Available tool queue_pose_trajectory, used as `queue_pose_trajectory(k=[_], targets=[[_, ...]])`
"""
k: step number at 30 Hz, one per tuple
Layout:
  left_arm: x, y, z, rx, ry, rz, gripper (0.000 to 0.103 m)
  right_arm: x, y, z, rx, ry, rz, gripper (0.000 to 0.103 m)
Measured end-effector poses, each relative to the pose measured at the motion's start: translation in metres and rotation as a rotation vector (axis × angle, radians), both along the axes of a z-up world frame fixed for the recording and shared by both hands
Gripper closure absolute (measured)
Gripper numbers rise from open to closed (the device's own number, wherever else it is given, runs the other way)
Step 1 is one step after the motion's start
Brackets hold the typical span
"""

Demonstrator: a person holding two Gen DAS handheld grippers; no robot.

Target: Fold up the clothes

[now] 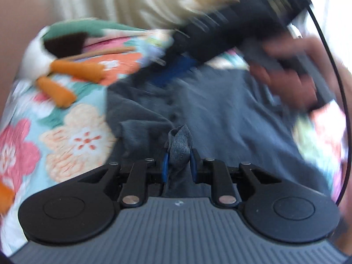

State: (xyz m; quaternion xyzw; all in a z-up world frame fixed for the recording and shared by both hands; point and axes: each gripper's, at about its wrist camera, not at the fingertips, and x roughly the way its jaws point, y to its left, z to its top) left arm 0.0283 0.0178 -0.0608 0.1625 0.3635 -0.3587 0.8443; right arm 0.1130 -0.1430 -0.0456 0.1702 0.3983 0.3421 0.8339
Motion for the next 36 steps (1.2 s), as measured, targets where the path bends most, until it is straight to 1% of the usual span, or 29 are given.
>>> queue_pose_trajectory(k=[1, 4, 7, 8, 9, 10, 11, 12, 13, 14, 15, 16, 18, 20, 22, 23, 24, 25, 27, 28, 29, 30, 31, 32, 33, 34, 35, 36], targets=[[-0.005, -0.006, -0.004, 0.028, -0.005, -0.026, 0.084, -0.002, 0.005, 0.002, -0.015, -0.014, 0.020, 0.045], [-0.012, -0.014, -0.014, 0.051, 0.015, -0.042, 0.084, -0.008, 0.028, 0.000, -0.102, -0.035, 0.115, 0.045], [-0.011, -0.009, -0.015, 0.042, 0.044, -0.020, 0.084, -0.015, 0.053, -0.012, -0.255, -0.092, 0.159, 0.046], [-0.011, -0.007, -0.015, 0.038, 0.052, -0.012, 0.082, -0.018, 0.059, -0.017, -0.306, -0.115, 0.163, 0.055], [-0.010, -0.004, -0.013, 0.036, 0.059, 0.003, 0.080, -0.018, 0.061, -0.022, -0.336, -0.124, 0.159, 0.069], [-0.009, 0.000, -0.011, 0.033, 0.064, 0.019, 0.079, -0.016, 0.061, -0.026, -0.355, -0.124, 0.154, 0.097], [-0.008, 0.004, -0.009, 0.031, 0.070, 0.034, 0.077, -0.014, 0.059, -0.027, -0.351, -0.118, 0.136, 0.096], [-0.009, 0.012, -0.003, -0.006, 0.048, 0.076, 0.071, -0.012, 0.052, -0.025, -0.314, -0.109, 0.107, 0.096], [-0.010, 0.021, 0.003, -0.050, 0.022, 0.122, 0.060, -0.008, 0.043, -0.021, -0.252, -0.093, 0.074, 0.096], [-0.011, 0.030, 0.009, -0.093, -0.005, 0.168, 0.051, -0.004, 0.030, -0.018, -0.162, -0.063, 0.036, 0.096], [-0.011, 0.041, 0.015, -0.154, -0.025, 0.218, 0.032, 0.001, 0.017, -0.014, -0.059, -0.025, -0.004, 0.096], [-0.012, 0.054, 0.021, -0.219, -0.044, 0.269, 0.023, 0.004, 0.007, -0.013, 0.006, -0.004, -0.026, 0.096], [-0.009, 0.070, 0.027, -0.305, -0.046, 0.323, 0.021, 0.006, -0.007, -0.012, 0.082, 0.018, -0.045, 0.096], [-0.001, 0.079, 0.026, -0.359, -0.003, 0.326, 0.015, 0.008, -0.018, -0.013, 0.152, 0.040, -0.060, 0.095], [0.009, 0.081, 0.024, -0.406, 0.040, 0.335, 0.014, 0.010, -0.020, -0.016, 0.205, 0.061, -0.067, 0.095], [0.010, 0.084, 0.021, -0.457, 0.048, 0.355, 0.013, 0.010, -0.020, -0.018, 0.228, 0.069, -0.069, 0.095], [0.011, 0.086, 0.018, -0.512, 0.054, 0.378, 0.007, 0.010, -0.020, -0.018, 0.249, 0.072, -0.070, 0.095], [0.015, 0.086, 0.013, -0.560, 0.079, 0.395, 0.000, 0.010, -0.019, -0.018, 0.270, 0.073, -0.072, 0.095], [0.031, 0.083, 0.003, -0.618, 0.168, 0.420, 0.000, 0.008, -0.019, -0.016, 0.320, 0.067, -0.062, 0.095], [0.039, 0.081, -0.002, -0.626, 0.210, 0.438, 0.000, 0.007, -0.020, -0.016, 0.345, 0.064, -0.059, 0.095], [0.046, 0.079, -0.007, -0.632, 0.251, 0.455, 0.001, 0.007, -0.021, -0.015, 0.367, 0.059, -0.060, 0.095], [0.052, 0.077, -0.009, -0.633, 0.264, 0.455, 0.008, 0.006, -0.022, -0.015, 0.389, 0.054, -0.060, 0.095], [0.054, 0.072, -0.007, -0.574, 0.213, 0.448, 0.042, 0.006, -0.023, -0.014, 0.395, 0.043, -0.063, 0.095], [0.055, 0.066, -0.004, -0.504, 0.151, 0.440, 0.063, 0.005, -0.023, -0.012, 0.391, 0.028, -0.069, 0.095], [0.058, 0.057, 0.000, -0.403, 0.100, 0.440, 0.091, 0.004, -0.023, -0.011, 0.380, 0.015, -0.076, 0.095], [0.061, 0.054, 0.004, -0.342, 0.073, 0.449, 0.095, 0.004, -0.023, -0.011, 0.355, 0.009, -0.086, 0.095], [0.065, 0.056, 0.008, -0.315, 0.056, 0.464, 0.095, 0.005, -0.023, -0.011, 0.326, 0.005, -0.100, 0.091], [0.071, 0.060, 0.015, -0.279, 0.042, 0.479, 0.095, 0.005, -0.024, -0.011, 0.299, 0.001, -0.117, 0.091]])
